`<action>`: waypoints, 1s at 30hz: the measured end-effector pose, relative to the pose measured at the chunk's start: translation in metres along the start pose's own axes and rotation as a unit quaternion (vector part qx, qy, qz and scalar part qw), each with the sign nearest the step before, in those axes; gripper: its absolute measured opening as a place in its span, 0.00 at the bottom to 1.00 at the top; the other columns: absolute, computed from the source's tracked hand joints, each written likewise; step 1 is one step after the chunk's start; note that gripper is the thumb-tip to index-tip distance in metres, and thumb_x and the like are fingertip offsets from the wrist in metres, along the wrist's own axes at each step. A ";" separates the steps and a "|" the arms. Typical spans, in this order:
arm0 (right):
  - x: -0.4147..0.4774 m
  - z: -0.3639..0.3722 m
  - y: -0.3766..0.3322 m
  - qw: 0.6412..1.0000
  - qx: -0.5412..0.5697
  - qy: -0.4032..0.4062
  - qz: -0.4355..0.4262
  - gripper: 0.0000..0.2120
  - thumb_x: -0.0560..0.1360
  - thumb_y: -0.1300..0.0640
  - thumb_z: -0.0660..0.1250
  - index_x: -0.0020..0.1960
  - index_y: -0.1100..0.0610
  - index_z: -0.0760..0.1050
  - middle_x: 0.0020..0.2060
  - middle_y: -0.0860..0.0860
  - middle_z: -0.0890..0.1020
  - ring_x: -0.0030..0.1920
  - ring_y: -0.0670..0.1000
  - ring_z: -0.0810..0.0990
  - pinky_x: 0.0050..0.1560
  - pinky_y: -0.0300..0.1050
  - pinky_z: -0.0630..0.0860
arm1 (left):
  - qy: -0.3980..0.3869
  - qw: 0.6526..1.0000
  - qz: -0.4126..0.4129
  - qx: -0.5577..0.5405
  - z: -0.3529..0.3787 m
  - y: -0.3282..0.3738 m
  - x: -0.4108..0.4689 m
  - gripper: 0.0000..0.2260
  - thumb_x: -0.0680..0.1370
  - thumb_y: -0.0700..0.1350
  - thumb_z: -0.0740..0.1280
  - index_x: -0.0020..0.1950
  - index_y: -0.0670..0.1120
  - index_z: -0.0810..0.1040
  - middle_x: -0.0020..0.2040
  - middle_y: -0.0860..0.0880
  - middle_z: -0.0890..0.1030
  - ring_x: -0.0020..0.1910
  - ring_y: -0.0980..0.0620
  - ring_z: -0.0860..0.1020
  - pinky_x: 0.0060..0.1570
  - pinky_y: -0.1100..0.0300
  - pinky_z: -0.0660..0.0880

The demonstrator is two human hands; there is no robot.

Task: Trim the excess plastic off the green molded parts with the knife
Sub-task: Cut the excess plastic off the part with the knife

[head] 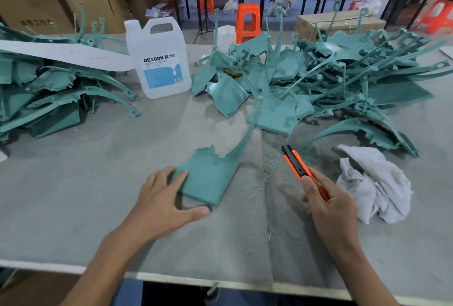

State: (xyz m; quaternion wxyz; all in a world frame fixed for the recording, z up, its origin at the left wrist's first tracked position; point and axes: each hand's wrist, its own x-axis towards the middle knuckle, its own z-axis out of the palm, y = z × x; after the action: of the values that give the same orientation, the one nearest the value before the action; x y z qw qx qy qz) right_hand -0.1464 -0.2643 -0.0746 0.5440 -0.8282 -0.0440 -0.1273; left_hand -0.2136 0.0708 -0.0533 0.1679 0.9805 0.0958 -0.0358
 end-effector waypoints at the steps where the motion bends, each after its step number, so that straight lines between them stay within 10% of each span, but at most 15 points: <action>1: 0.001 0.000 0.000 1.000 0.001 0.008 0.007 0.12 0.81 0.44 0.66 0.59 0.27 0.77 0.32 0.49 0.81 0.26 0.44 0.72 0.24 0.40 0.69 | -0.004 1.000 0.016 0.009 0.005 0.010 0.006 0.61 0.57 0.87 0.53 0.82 0.53 0.54 0.80 0.51 0.52 0.77 0.52 0.49 0.76 0.54 0.50; 8: 0.000 -0.002 -0.002 1.000 0.012 0.006 0.022 0.11 0.80 0.43 0.66 0.60 0.30 0.78 0.32 0.48 0.81 0.25 0.44 0.71 0.24 0.37 0.68 | 0.075 0.995 0.057 0.010 0.019 0.041 0.027 0.50 0.66 0.83 0.52 0.77 0.51 0.61 0.76 0.49 0.62 0.74 0.48 0.59 0.73 0.52 0.56; 14: 0.000 -0.002 -0.003 0.999 0.019 0.016 0.029 0.09 0.79 0.42 0.66 0.59 0.32 0.78 0.33 0.48 0.82 0.26 0.43 0.73 0.24 0.35 0.70 | 0.165 0.979 0.070 -0.098 0.006 0.034 0.039 0.15 0.79 0.43 0.68 0.65 0.47 0.78 0.63 0.49 0.81 0.61 0.46 0.77 0.56 0.56 0.71; 30: -0.013 0.013 -0.022 0.989 -0.003 -0.138 -0.045 0.15 0.74 0.39 0.65 0.60 0.34 0.76 0.38 0.46 0.84 0.34 0.47 0.81 0.37 0.44 0.78 | 0.144 0.974 0.095 -0.147 0.023 0.066 0.068 0.23 0.81 0.39 0.62 0.76 0.50 0.71 0.73 0.53 0.75 0.68 0.48 0.75 0.65 0.55 0.71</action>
State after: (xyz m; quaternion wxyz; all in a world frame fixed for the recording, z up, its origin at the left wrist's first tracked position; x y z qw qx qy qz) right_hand -0.1619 -0.2426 -0.0632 0.5239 -0.8366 -0.1559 -0.0365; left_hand -0.1349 0.0138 -0.0609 0.2969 0.9447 0.0298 0.1360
